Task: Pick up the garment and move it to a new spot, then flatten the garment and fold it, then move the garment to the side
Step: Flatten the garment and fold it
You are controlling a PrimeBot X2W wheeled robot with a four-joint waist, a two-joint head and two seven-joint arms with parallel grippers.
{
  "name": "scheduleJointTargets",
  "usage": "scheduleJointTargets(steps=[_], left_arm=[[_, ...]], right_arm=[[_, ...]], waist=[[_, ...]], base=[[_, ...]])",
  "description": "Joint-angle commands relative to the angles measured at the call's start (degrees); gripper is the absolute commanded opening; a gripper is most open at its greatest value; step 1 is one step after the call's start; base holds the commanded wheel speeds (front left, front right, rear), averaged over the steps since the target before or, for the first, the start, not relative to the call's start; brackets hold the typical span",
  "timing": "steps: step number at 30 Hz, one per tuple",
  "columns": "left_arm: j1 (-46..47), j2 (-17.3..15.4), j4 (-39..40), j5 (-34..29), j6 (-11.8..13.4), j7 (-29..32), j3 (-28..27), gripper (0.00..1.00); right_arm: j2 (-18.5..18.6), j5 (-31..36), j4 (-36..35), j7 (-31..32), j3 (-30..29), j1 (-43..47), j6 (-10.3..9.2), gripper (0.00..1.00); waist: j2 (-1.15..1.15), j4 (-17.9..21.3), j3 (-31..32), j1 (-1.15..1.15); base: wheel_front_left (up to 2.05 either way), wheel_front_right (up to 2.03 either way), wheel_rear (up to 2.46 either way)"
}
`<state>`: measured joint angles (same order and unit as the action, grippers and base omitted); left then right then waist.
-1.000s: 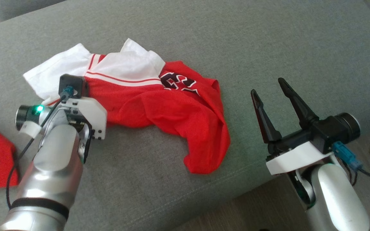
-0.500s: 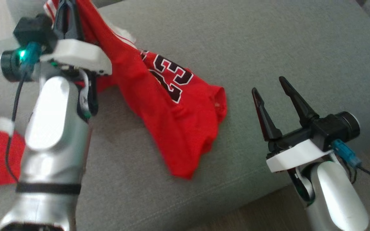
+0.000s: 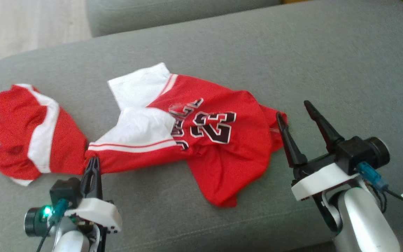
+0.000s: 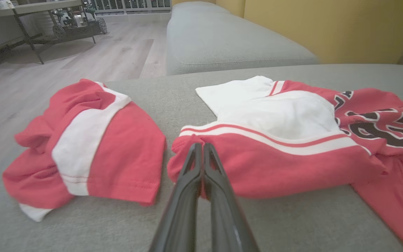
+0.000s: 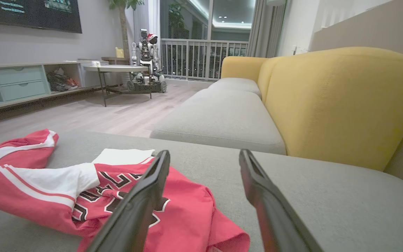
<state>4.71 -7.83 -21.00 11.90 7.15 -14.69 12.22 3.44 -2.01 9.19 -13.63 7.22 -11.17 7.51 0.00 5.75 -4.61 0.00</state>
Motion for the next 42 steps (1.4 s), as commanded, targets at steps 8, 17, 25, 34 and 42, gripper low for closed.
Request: scheduleJointTargets(steps=[8,17,25,34,42], left_arm=[[-0.18,-0.17,-1.60,-0.97,-1.24,3.66,2.29,0.86],[3.28,3.32,6.19,1.82,1.15,-0.22,-1.48,1.00],[1.67,4.39,15.10,-0.91,-1.53,-0.29,-2.01,1.00],[3.84,4.91,15.80,-0.26,-2.79,-0.30,3.05,1.00],[6.66,4.94,15.81,1.97,-0.52,-0.30,8.04,1.00]], right_arm=[[-0.57,0.76,0.11,0.80,1.80,-0.46,-0.02,1.00],[-0.57,0.98,0.86,1.01,1.77,-0.38,-0.02,1.00],[-0.57,-0.24,1.31,1.65,4.04,-3.97,-0.02,1.00],[0.73,0.87,11.77,6.56,4.38,-18.25,-0.02,1.00],[6.56,-3.20,32.36,13.01,9.60,-31.54,-0.02,1.00]], waist=[[0.00,-3.28,3.01,0.00],[0.00,-3.65,3.89,0.00],[0.00,-5.99,0.57,0.00],[0.00,-15.01,-5.91,0.00],[0.00,-21.04,-10.17,0.00]], base=[[0.00,0.00,0.00],[0.00,0.00,0.00],[0.00,0.00,0.00],[0.00,0.00,0.00],[0.00,0.00,0.00]])
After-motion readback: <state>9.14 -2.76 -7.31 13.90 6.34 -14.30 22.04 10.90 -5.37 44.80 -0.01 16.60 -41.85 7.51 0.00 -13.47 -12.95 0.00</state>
